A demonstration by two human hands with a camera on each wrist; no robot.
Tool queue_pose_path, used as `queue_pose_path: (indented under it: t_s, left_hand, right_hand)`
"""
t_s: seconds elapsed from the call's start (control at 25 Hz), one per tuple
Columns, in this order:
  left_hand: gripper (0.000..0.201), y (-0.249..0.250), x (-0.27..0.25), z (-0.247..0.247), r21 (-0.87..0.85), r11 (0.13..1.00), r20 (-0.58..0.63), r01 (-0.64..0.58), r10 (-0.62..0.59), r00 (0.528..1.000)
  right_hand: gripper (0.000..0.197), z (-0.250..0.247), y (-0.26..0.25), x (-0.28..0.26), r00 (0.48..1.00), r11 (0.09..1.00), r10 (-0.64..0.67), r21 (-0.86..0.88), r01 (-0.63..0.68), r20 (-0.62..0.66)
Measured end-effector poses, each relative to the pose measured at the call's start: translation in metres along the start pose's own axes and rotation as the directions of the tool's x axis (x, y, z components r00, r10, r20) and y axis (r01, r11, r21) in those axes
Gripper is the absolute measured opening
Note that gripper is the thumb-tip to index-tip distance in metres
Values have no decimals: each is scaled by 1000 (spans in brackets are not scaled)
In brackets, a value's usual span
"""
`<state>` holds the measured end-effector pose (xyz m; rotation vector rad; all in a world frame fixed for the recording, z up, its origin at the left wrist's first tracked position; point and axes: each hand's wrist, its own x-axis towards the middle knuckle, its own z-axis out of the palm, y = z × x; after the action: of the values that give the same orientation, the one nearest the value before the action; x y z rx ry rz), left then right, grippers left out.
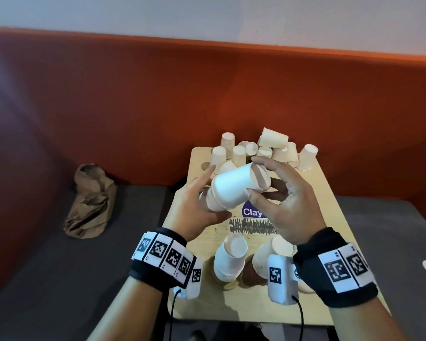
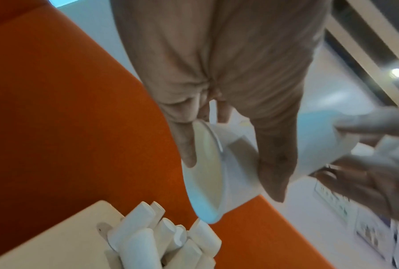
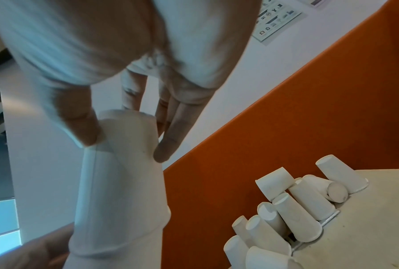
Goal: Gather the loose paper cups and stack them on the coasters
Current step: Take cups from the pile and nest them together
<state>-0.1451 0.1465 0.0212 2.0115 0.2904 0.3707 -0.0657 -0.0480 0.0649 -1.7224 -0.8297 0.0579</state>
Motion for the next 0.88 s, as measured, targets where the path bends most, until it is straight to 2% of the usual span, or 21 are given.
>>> queue_pose_path:
  t_s: [0.12, 0.16, 0.24, 0.28, 0.32, 0.36, 0.44, 0.52, 0.6, 0.72, 0.8, 0.88]
  left_hand:
    - [117, -2, 1, -4, -323, 944, 138, 63, -19, 990]
    - [116, 0, 1, -6, -468, 881, 160, 77, -1, 987]
    - [123, 4, 2, -10, -749, 651, 140, 126, -30, 990]
    - [131, 5, 4, -13, -830, 538, 136, 144, -54, 989]
    - [136, 6, 6, -16, -869, 469, 139, 154, -69, 988]
    - [138, 6, 8, -17, -878, 450, 144, 162, -72, 987]
    - [140, 10, 10, -15, -856, 490, 159, 167, -57, 986]
    - [133, 12, 10, -11, -810, 559, 170, 177, -65, 983]
    - [110, 9, 10, -7, -737, 653, 171, 174, -68, 983]
    - [74, 1, 11, 0, -520, 848, 161, 104, -22, 987]
    - [52, -2, 10, 4, -402, 915, 152, 34, 30, 988]
    - [47, -6, 8, 4, -341, 940, 175, -8, 72, 982]
  right_hand:
    - [52, 1, -1, 4, 999, 997, 42, 73, -41, -20]
    - [52, 2, -1, 4, 999, 994, 50, 96, -48, -18]
    - [51, 5, -1, 5, 998, 992, 61, 111, -60, -7]
    - [50, 6, 0, 5, 998, 992, 68, 110, -68, 2]
    - [50, 8, 0, 5, 997, 991, 76, 107, -77, 13]
    - [50, 10, 0, 5, 996, 991, 85, 100, -87, 26]
    - [51, 15, 1, 5, 995, 993, 90, 66, -94, 50]
    - [52, 16, 3, 6, 994, 996, 83, 6, -84, 64]
    - [53, 16, 4, 7, 994, 996, 74, -54, -70, 83]
    - [55, 13, 4, 7, 994, 980, 41, -198, -20, 103]
    - [54, 10, 0, 6, 991, 959, 34, -285, 4, 128]
    - [53, 5, -4, 4, 983, 942, 58, -335, 5, 176]
